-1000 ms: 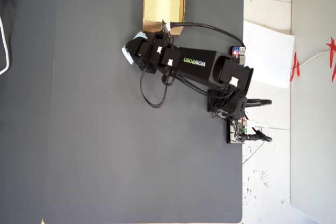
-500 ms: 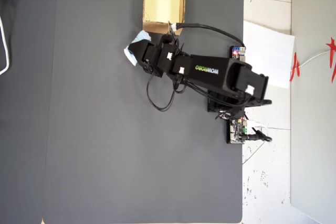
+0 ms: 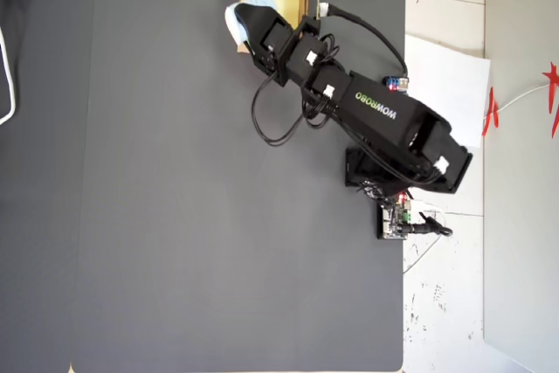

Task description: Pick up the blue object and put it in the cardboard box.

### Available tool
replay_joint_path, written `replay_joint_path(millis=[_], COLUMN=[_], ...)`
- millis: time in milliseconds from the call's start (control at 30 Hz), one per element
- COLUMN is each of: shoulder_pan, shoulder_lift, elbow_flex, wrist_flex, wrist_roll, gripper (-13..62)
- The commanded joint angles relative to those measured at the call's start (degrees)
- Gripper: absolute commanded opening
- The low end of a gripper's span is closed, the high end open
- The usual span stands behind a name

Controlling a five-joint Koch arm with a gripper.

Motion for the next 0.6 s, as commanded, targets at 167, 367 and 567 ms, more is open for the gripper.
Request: replay_joint_path(millis=[167, 367, 567], shoulder_pan=[9.14, 10.63, 10.55], shoulder_lift=[3.25, 4.75, 5.98], elbow_flex=[-9.84, -9.05, -8.96], wrist_flex=[13.71, 19.42, 17.4], wrist_roll=[-3.69, -3.43, -3.25], gripper=[14.9, 29.8, 31.8])
